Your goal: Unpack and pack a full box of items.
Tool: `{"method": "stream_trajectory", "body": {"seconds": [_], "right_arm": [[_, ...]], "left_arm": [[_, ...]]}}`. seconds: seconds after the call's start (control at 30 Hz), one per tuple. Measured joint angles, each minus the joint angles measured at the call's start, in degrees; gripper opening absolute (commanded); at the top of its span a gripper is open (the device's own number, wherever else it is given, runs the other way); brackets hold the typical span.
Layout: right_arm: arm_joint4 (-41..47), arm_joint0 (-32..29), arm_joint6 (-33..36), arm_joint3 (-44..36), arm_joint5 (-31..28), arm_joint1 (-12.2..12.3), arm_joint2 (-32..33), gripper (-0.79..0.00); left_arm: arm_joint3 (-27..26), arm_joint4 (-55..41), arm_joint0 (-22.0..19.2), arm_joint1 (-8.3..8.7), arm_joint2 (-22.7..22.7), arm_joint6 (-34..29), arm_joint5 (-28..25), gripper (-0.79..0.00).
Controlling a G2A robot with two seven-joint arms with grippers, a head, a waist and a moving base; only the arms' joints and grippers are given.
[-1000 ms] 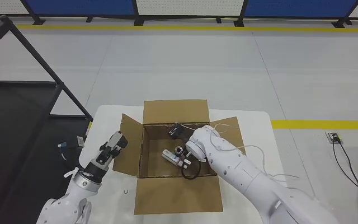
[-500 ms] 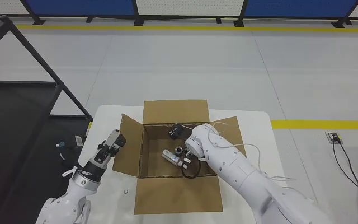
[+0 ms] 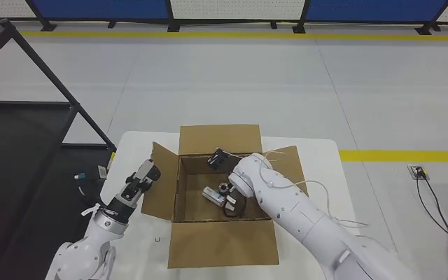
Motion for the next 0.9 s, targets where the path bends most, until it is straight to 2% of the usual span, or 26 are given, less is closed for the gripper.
{"method": "stream_trajectory", "body": {"seconds": [0.2,0.33,0.4,0.9], "right_arm": [[-7.9,-8.0,3.8,-19.5,4.6,5.8,6.9,-0.785],[-14.4,-16.3,7.5,-35.0,4.0,9.9,13.4,-0.785],[-16.5,-18.5,9.1,-39.1,3.9,10.6,14.8,-0.785],[-15.4,-19.0,7.2,-38.8,3.3,10.6,15.7,-0.785]], "left_arm": [[0.3,0.1,-0.9,0.05,0.6,-0.6,0.5,0.0],[0.5,0.1,-1.5,0.09,0.9,-1.0,0.8,0.0],[0.6,0.1,-1.7,0.11,1.1,-1.1,0.8,0.0],[1.8,-0.4,-2.0,0.28,0.9,-1.1,0.7,0.0]]}}
